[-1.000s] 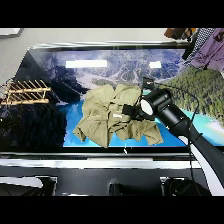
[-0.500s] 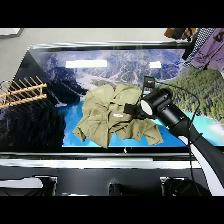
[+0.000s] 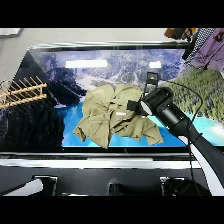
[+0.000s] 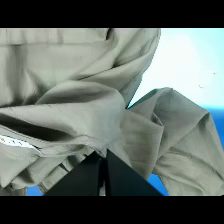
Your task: Fold the clothes and pants, and hang the long-sleeved shirts on hangers.
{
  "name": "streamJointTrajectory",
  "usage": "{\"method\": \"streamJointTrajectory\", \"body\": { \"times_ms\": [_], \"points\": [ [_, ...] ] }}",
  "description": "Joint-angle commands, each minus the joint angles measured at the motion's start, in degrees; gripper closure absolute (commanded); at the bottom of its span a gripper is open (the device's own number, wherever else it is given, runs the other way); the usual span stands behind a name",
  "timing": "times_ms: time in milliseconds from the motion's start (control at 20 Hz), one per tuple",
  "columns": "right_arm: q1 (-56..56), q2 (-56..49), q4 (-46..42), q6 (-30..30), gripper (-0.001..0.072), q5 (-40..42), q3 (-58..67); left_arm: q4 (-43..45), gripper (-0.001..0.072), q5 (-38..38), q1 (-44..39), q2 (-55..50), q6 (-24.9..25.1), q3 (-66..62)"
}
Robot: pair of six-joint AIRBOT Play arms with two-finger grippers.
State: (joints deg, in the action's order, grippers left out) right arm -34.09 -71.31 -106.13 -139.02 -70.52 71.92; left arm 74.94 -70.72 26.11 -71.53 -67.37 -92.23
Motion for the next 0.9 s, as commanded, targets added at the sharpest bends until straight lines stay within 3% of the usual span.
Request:
{"method": "streamJointTrajectory", "body": {
  "times_ms": [0, 350, 450, 650, 850],
  "points": [
    [0.0, -0.1, -1.1, -1.9, 0.0691, 0.2, 0.0, -1.4, 0.0694, -1.9, -8.5, 11.3, 2.9, 13.3],
    [0.0, -0.1, -1.1, -2.9, 0.0691, 0.0, 0.0, -1.4, 0.0689, -1.9, -31.9, 34.8, 2.2, 42.6],
    [0.0, -0.1, -1.6, -3.6, 0.0691, 0.0, 0.0, -1.5, 0.0689, -1.9, -37.3, 38.7, -1.8, 45.7],
    [0.0, -0.4, -2.6, -4.9, 0.0691, -0.1, 0.0, -1.4, 0.0689, -1.9, -47.8, 44.5, 0.5, 49.2],
    [0.0, -1.6, -2.5, -7.0, 0.0691, -0.3, 0.0, -1.4, 0.069, -1.9, -51.8, 48.9, 0.5, 51.0]
  ]
}}
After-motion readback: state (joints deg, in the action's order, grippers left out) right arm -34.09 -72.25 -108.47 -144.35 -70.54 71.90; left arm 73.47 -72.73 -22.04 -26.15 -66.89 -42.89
